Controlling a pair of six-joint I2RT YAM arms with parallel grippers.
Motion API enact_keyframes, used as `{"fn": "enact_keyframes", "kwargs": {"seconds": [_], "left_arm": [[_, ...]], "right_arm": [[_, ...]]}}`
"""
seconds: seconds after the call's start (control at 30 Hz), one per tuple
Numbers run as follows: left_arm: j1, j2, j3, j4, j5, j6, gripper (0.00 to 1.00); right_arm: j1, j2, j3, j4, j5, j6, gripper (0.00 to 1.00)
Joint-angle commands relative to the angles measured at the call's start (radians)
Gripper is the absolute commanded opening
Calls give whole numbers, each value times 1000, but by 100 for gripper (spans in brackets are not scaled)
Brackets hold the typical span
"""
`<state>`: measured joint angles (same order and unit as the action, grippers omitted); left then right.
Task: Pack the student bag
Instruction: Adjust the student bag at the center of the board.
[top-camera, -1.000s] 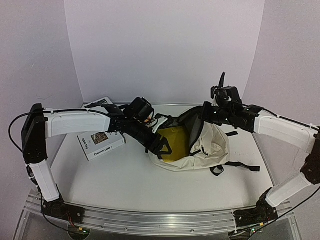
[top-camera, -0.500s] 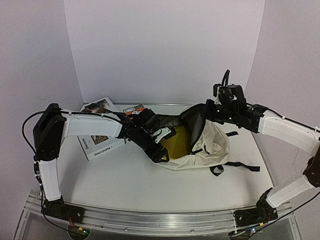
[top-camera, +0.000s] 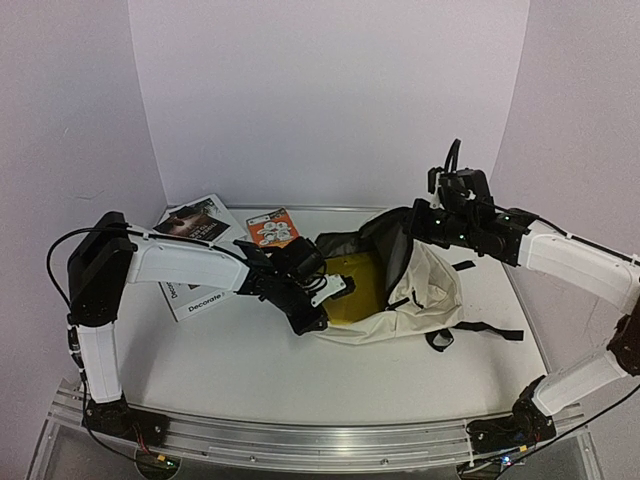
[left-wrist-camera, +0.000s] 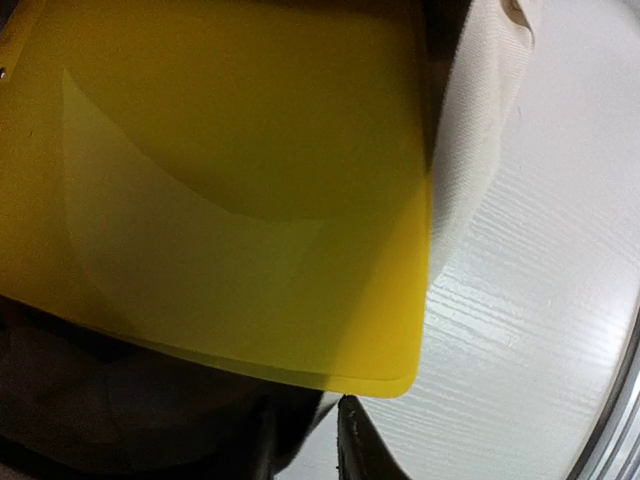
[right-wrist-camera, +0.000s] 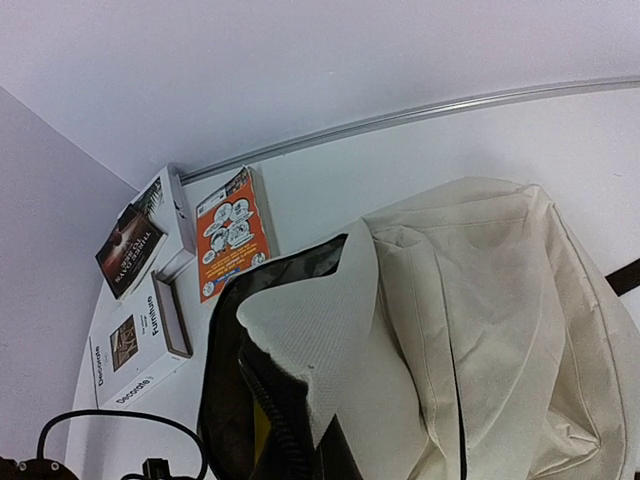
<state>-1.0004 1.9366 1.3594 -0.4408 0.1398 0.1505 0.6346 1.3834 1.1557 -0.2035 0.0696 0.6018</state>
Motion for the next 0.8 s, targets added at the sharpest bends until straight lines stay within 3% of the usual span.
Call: {"fn": "enact_keyframes", "kwargs": {"seconds": [0.0, 0.07, 0.43, 0.7, 0.77], "left_arm": [[-19, -94, -17, -7, 6, 14, 8], [-21, -123, -6, -27, 49, 6, 1], [-21, -215, 173, -127, 385, -66, 0], [-20, -216, 219, 11, 538, -142, 0], [-19, -205, 236, 33, 523, -142, 0]], "right_arm": [[-3, -49, 57, 98, 96, -18, 0], [-4, -44, 64, 98, 142, -18, 0], [-4, 8, 86, 141, 427, 68, 0], [-3, 90, 105, 145, 369, 46, 0], [-3, 103, 95, 145, 345, 47, 0]]}}
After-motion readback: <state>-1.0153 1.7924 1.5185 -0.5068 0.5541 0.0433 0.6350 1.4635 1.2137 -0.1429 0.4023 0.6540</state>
